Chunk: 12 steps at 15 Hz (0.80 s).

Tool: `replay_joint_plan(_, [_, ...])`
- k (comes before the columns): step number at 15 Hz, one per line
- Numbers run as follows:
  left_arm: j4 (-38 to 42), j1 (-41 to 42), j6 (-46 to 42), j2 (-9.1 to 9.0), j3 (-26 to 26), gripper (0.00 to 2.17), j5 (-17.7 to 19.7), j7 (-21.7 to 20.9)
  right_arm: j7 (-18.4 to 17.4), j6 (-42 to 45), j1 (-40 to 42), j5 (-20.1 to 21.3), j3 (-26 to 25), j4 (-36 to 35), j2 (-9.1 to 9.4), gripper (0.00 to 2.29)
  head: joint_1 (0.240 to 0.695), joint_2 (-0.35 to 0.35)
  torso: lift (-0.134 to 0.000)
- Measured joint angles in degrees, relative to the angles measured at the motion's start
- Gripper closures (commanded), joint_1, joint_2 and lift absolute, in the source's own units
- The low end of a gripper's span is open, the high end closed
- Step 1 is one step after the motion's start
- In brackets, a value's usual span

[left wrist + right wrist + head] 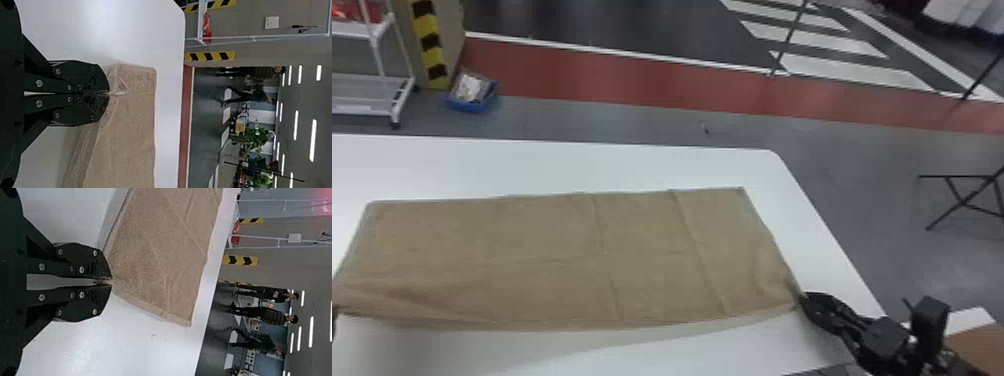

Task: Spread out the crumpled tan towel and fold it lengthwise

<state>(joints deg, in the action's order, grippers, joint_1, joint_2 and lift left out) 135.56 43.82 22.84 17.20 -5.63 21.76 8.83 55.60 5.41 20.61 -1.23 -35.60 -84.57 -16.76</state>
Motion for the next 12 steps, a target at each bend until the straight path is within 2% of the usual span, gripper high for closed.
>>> replay_joint_plan(2, [0.9, 0.0, 0.5, 0.02, 0.0, 1.69, -0.1, 0.1, 0.3, 0.0, 0.7, -0.6, -0.5, -2.8, 1.15, 1.66, 0.695, -0.293, -0.124])
replay_joint_plan(7, [5.5, -0.4, 4.6, 0.21, -0.1, 1.69, -1.8, 1.5, 0.2, -4.9, 2.7, -4.7, -2.9, -15.5, 4.74, 1.66, 0.695, -0.266, -0.124])
replay_joint_plan(10, [7.7, -1.4, 9.0, 0.71, -0.9, 1.69, -2.6, 2.7, -0.1, -11.0, 0.9, -6.7, -4.5, -19.2, 5.16, 1.66, 0.695, -0.261, -0.124])
replay_joint_plan(12, [9.4, -1.8, 14.4, 0.88, -1.9, 1.69, -2.6, 5.1, -0.6, -17.0, -0.3, -8.3, -5.9, -21.1, 5.42, 1.66, 0.695, -0.254, -0.124])
